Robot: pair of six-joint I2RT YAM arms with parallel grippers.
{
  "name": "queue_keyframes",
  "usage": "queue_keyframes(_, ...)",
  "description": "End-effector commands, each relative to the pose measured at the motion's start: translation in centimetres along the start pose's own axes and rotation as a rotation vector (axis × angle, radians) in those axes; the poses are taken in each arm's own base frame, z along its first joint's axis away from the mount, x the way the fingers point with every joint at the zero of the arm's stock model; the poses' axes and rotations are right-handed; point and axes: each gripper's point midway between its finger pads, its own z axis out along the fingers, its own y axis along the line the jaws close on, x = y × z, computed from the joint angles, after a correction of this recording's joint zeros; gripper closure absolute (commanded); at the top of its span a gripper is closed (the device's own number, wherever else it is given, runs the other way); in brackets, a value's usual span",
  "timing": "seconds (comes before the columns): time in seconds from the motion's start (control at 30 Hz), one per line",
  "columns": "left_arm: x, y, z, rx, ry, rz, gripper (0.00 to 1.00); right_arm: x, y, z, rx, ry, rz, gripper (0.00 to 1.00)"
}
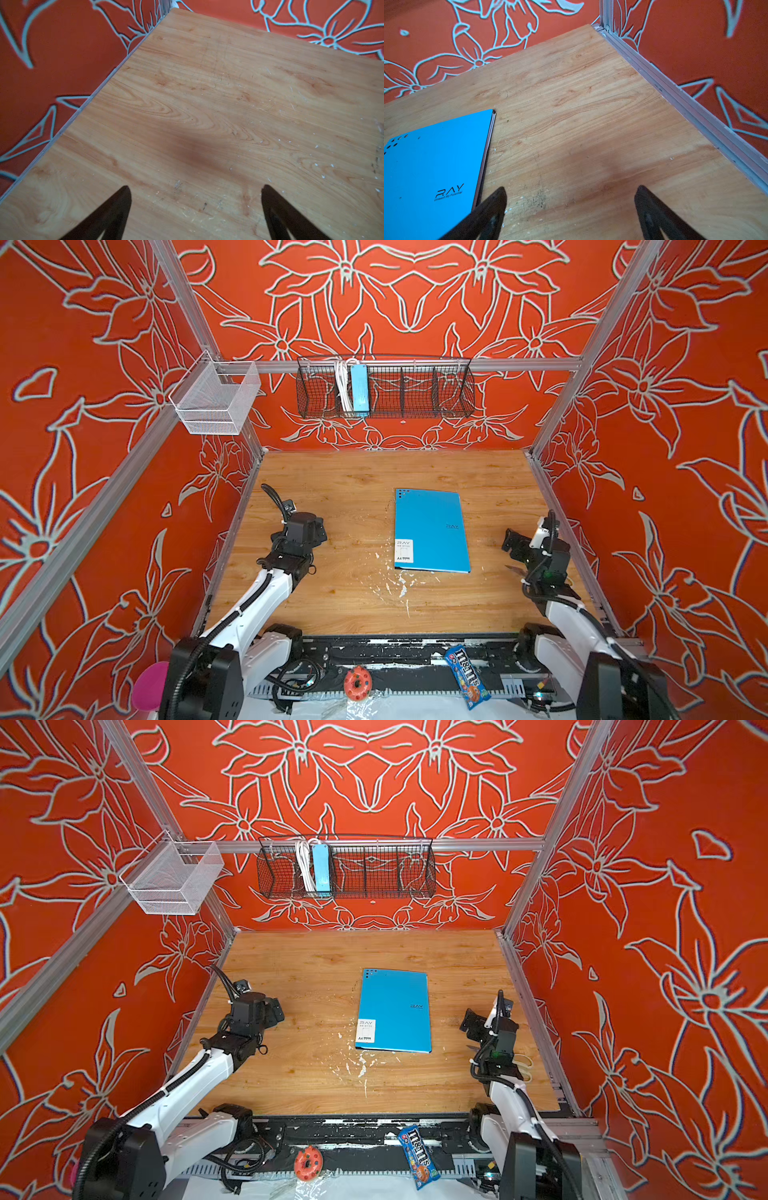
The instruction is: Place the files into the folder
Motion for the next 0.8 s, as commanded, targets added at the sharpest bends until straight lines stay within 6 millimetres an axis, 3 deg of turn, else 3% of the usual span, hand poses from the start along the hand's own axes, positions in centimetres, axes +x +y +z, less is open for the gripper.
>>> queue_keyframes(0.0, -0.2, 0.6, -1.2, 0.001, -0.037, 0.018, 0.02, -1.7, 0.7, 0.5, -0.039, -0.073, -0.020, 0.03)
queue_keyframes(0.17, 0.0, 0.9, -2.1, -0.028, -0.043, 0.044, 0.02, -1.9, 1.7, 1.7, -0.092, -0.080, 0.002, 0.03)
queue_keyframes(0.53, -0.6, 0.9, -3.8, 0.034, -0.203, 0.038, 0.02, -2.3, 3.1, 3.1, -0.089, -0.120, -0.156, 0.02)
queue_keyframes(0.7, -0.4, 0.6, -2.1, 0.034, -0.322, 0.076, 0.02, -1.6, 4.5, 4.4, -0.109, -0.074, -0.226, 0.03)
queue_keyframes(0.77, 0.1, 1.6, -0.4, -0.035, -0.316, 0.092, 0.02, -1.0, 5.1, 4.6, -0.128, -0.070, -0.254, 0.02)
